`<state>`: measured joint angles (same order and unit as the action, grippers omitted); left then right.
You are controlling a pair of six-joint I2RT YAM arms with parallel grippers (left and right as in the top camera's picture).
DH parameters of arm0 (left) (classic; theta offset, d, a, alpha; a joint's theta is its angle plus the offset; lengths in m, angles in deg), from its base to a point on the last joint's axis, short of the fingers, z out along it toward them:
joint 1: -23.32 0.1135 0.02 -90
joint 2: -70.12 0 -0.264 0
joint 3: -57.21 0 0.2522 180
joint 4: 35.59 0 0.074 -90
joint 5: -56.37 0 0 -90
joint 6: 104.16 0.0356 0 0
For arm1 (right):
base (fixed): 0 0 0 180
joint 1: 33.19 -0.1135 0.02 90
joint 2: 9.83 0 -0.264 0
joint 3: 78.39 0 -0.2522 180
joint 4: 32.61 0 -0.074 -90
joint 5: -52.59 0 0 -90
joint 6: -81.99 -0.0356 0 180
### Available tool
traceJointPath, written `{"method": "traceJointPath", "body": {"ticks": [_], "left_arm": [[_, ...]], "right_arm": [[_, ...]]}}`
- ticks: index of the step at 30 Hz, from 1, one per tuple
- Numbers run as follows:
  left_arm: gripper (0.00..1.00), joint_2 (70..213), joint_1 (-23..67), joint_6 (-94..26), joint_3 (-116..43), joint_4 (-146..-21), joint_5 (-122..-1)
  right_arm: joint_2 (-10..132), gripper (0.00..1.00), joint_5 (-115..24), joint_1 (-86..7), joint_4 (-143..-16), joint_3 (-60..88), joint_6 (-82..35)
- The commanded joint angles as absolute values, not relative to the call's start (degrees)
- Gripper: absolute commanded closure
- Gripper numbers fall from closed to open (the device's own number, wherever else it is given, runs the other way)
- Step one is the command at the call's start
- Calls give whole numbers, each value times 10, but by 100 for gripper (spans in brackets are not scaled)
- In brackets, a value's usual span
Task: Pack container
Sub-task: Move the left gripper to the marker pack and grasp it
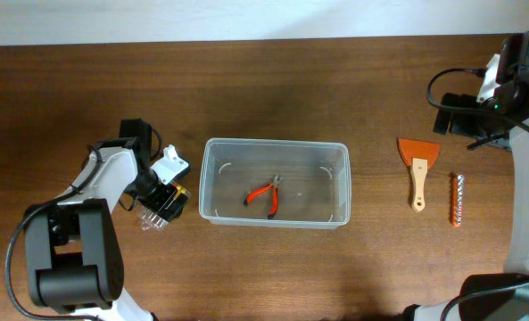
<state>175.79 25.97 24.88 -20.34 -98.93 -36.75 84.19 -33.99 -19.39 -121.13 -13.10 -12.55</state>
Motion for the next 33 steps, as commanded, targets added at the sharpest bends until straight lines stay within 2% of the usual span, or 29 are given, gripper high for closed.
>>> {"method": "traceJointPath", "body": {"ticks": [1, 25, 33], "left_arm": [[1, 1767, 261, 251, -193, -977, -379], [1, 1800, 261, 199, -192, -966, -373], [1, 1800, 261, 184, -192, -965, -266]], "right_arm": [[829, 1, -342, -193, -1210, -144, -128], [829, 1, -342, -193, -1212, -144, -128], [829, 1, -342, -193, -1212, -144, -128]]}}
